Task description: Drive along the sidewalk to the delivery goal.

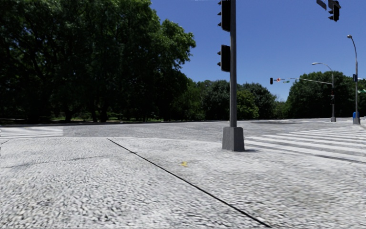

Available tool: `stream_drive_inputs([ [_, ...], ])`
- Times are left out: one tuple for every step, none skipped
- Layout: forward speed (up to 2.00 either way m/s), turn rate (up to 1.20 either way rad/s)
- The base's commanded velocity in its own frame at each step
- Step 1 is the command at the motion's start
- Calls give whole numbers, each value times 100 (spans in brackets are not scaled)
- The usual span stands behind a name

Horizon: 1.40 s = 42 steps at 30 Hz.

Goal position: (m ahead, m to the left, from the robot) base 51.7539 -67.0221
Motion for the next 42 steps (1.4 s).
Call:
stream_drive_inputs([
  [163,-65],
  [163,-65],
  [163,-65],
  [163,-66],
  [163,-66],
  [163,-66],
  [163,-66],
  [163,-66],
  [163,-66],
  [163,-66],
  [163,-66],
  [163,-66],
  [163,-66],
  [163,-66],
  [163,-66],
  [163,-66],
  [163,-66],
  [163,-66],
  [167,-66],
  [167,-66],
  [184,-66],
  [200,-66],
  [200,-66],
  [200,-66],
  [200,-66],
  [200,-66],
  [200,-66],
  [200,-66],
  [200,-66],
  [200,-66],
  [200,-66],
  [200,-66],
  [200,-66],
  [200,-66],
  [200,-66],
  [200,-66],
  [200,-66],
  [200,-66],
  [200,-66],
  [200,-66],
  [200,-66],
  [200,-66],
])
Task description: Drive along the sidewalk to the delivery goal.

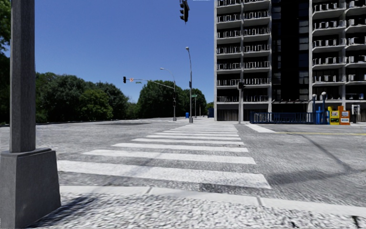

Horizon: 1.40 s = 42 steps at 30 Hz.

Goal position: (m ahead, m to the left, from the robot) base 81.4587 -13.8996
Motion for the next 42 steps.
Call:
stream_drive_inputs([
  [200,-66],
  [200,-66],
  [200,-66],
  [200,-65],
  [194,-61],
  [171,-46],
  [160,-9],
  [152,-6],
  [152,-6],
  [143,-6],
  [140,-5],
  [139,-5],
  [139,-5],
  [139,-5],
  [138,-1],
  [138,-1],
  [138,0],
  [138,0],
  [138,0],
  [138,0],
  [138,0],
  [138,0],
  [138,0],
  [142,0],
  [147,0],
  [148,0],
  [149,0],
  [150,0],
  [150,0],
  [150,0],
  [150,0],
  [150,0],
  [152,0],
  [154,0],
  [156,0],
  [156,0],
  [158,0],
  [159,0],
  [160,0],
  [160,0],
  [160,0],
  [160,0],
])
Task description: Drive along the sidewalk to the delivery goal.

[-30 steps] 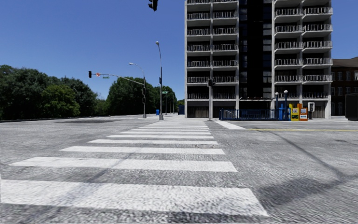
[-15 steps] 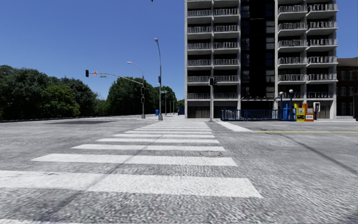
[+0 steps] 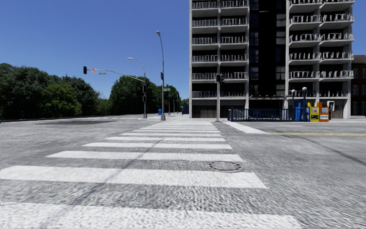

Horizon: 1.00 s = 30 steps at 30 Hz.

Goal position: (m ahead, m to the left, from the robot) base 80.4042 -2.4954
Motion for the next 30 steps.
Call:
stream_drive_inputs([
  [160,0],
  [160,0],
  [160,0],
  [160,0],
  [160,0],
  [160,0],
  [160,0],
  [160,0],
  [160,0],
  [160,0],
  [160,0],
  [160,0],
  [161,0],
  [200,0],
  [200,0],
  [200,0],
  [200,0],
  [200,0],
  [200,0],
  [200,0],
  [200,0],
  [200,0],
  [200,0],
  [200,0],
  [200,0],
  [200,0],
  [200,0],
  [200,0],
  [200,0],
  [200,0],
])
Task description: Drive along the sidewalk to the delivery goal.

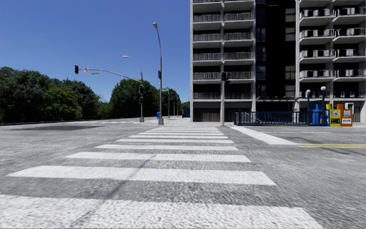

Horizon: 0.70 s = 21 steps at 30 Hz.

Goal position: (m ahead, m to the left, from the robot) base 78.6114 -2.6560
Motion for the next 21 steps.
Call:
stream_drive_inputs([
  [200,0],
  [200,0],
  [200,0],
  [200,0],
  [200,0],
  [200,0],
  [200,0],
  [200,0],
  [200,0],
  [200,0],
  [200,0],
  [200,0],
  [200,0],
  [200,0],
  [200,0],
  [200,0],
  [200,0],
  [200,0],
  [200,0],
  [200,0],
  [200,0],
])
